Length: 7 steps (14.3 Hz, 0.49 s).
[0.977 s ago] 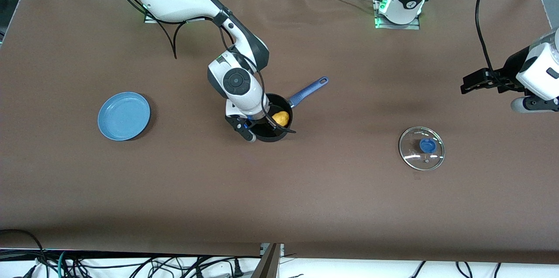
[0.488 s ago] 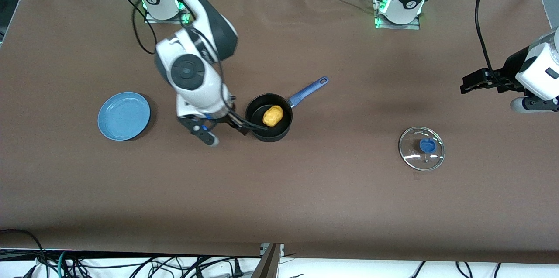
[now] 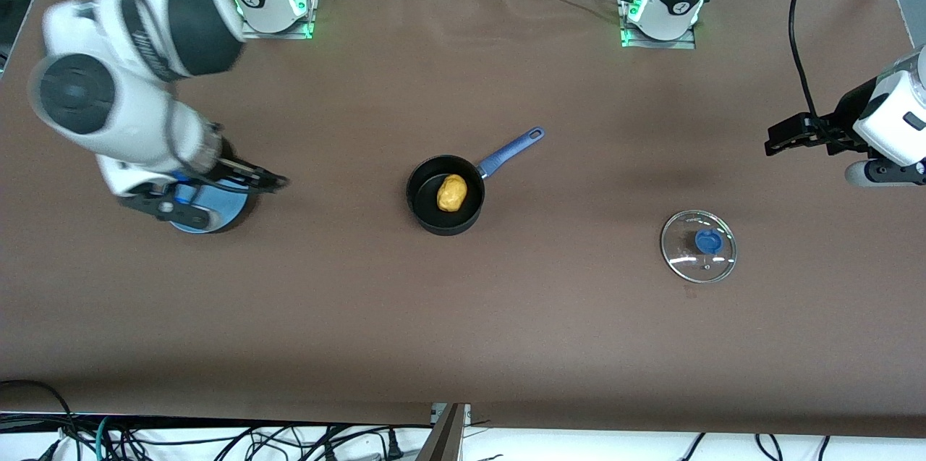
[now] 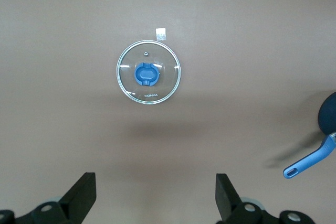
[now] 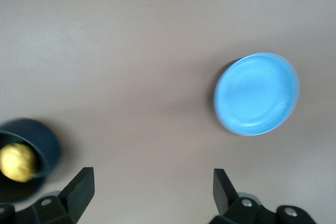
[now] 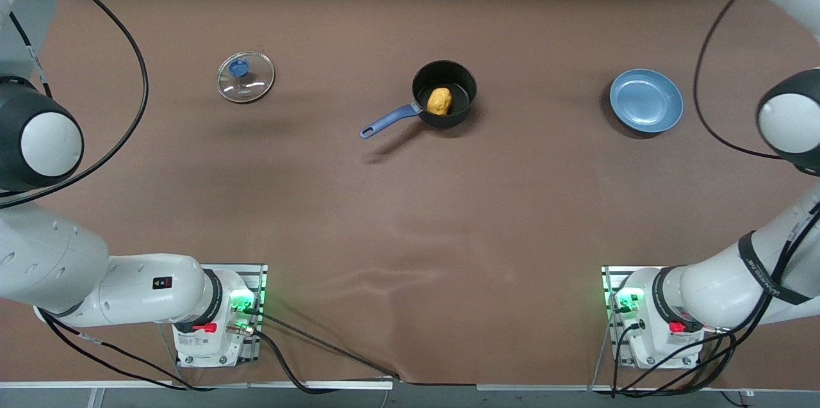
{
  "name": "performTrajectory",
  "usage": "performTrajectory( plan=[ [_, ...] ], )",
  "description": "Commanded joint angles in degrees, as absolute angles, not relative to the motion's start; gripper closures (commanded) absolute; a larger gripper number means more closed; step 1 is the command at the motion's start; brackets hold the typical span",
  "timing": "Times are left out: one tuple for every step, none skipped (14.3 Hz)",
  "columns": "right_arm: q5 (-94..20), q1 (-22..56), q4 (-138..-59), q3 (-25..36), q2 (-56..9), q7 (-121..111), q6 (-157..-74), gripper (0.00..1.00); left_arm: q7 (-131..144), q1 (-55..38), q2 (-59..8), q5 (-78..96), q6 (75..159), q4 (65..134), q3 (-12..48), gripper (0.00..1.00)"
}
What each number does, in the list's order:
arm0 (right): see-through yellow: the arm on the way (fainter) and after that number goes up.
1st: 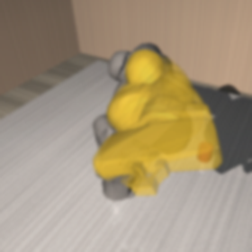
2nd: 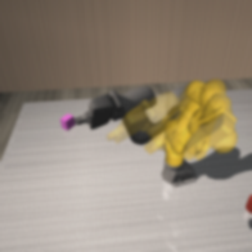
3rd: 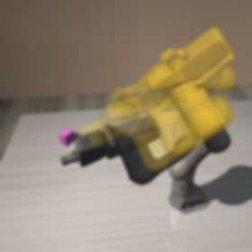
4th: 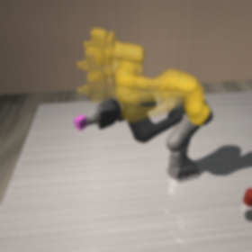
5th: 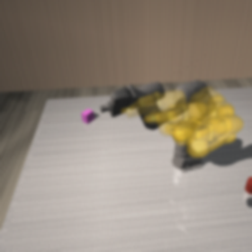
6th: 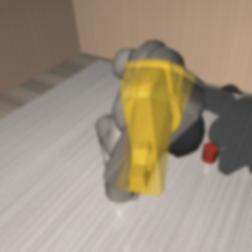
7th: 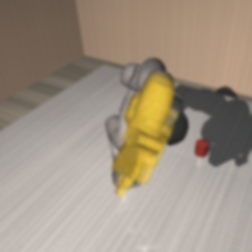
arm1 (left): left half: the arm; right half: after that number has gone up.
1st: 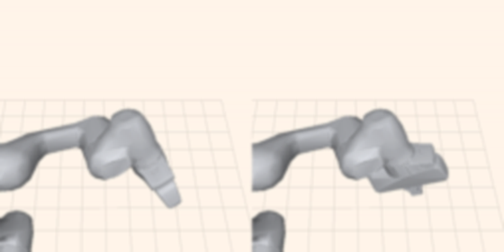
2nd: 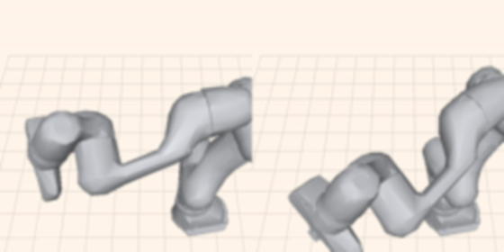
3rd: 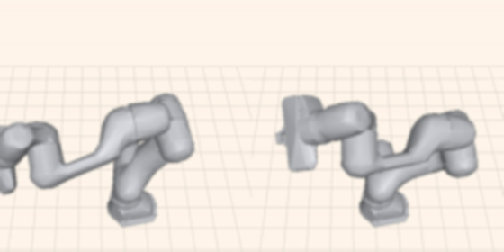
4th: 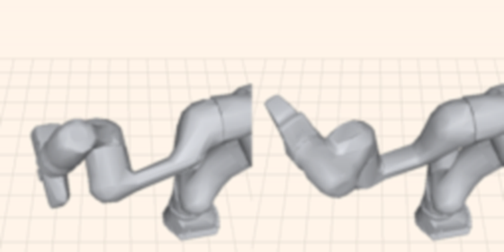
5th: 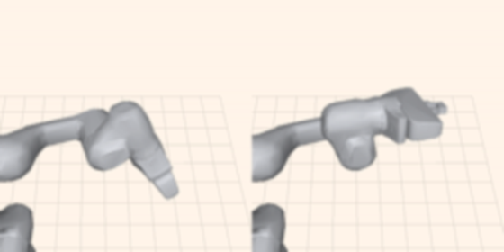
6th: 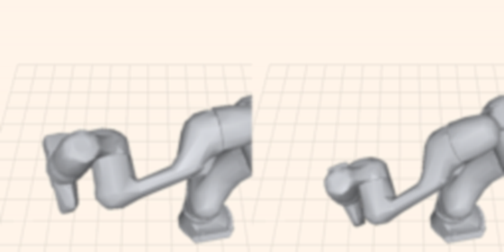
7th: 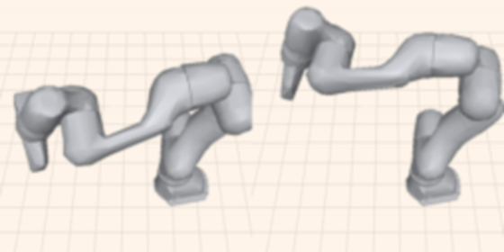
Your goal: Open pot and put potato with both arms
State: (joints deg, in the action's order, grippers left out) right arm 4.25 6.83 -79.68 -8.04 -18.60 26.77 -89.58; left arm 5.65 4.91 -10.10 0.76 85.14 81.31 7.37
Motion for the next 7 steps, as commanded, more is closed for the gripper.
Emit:
performTrajectory(
  plan=[
    [4.66, -0.24, -92.33, -8.26, -7.42, 6.65, -91.13, 0.0, 4.75, 4.48, -10.11, -0.26, 84.46, 80.42, 7.21, 0.0],
    [4.66, -2.18, -96.11, -7.57, -4.42, 2.76, -93.58, 0.0, 4.83, 4.4, -9.93, -0.26, 84.46, 80.42, 7.21, 0.0],
    [4.4, -2.37, -98.85, -5.47, -1.78, 0.72, -96.21, 0.0, 4.83, 4.39, -9.84, -0.26, 84.46, 80.51, 7.21, 0.0],
    [4.39, -2.29, -99.57, -4.23, -0.45, -0.17, -96.59, 0.0, 4.83, 4.39, -9.76, -0.26, 84.38, 80.59, 7.12, 0.0],
    [4.13, -2.29, -99.06, -3.96, -0.18, 0.17, -96.59, 0.0, 4.83, 4.39, -9.67, -0.26, 84.38, 80.86, 7.03, 0.0],
    [3.26, -2.2, -98.79, -3.17, 0.43, 0.26, -95.9, 0.0, 4.83, 4.48, -9.32, -0.35, 84.38, 81.12, 6.94, 0.0],
    [0.47, -1.33, -98.7, 0.23, 0.87, 0.18, -95.28, 0.0, 4.92, 4.48, -9.14, -0.35, 84.38, 81.21, 6.94, 0.0]
  ],
)
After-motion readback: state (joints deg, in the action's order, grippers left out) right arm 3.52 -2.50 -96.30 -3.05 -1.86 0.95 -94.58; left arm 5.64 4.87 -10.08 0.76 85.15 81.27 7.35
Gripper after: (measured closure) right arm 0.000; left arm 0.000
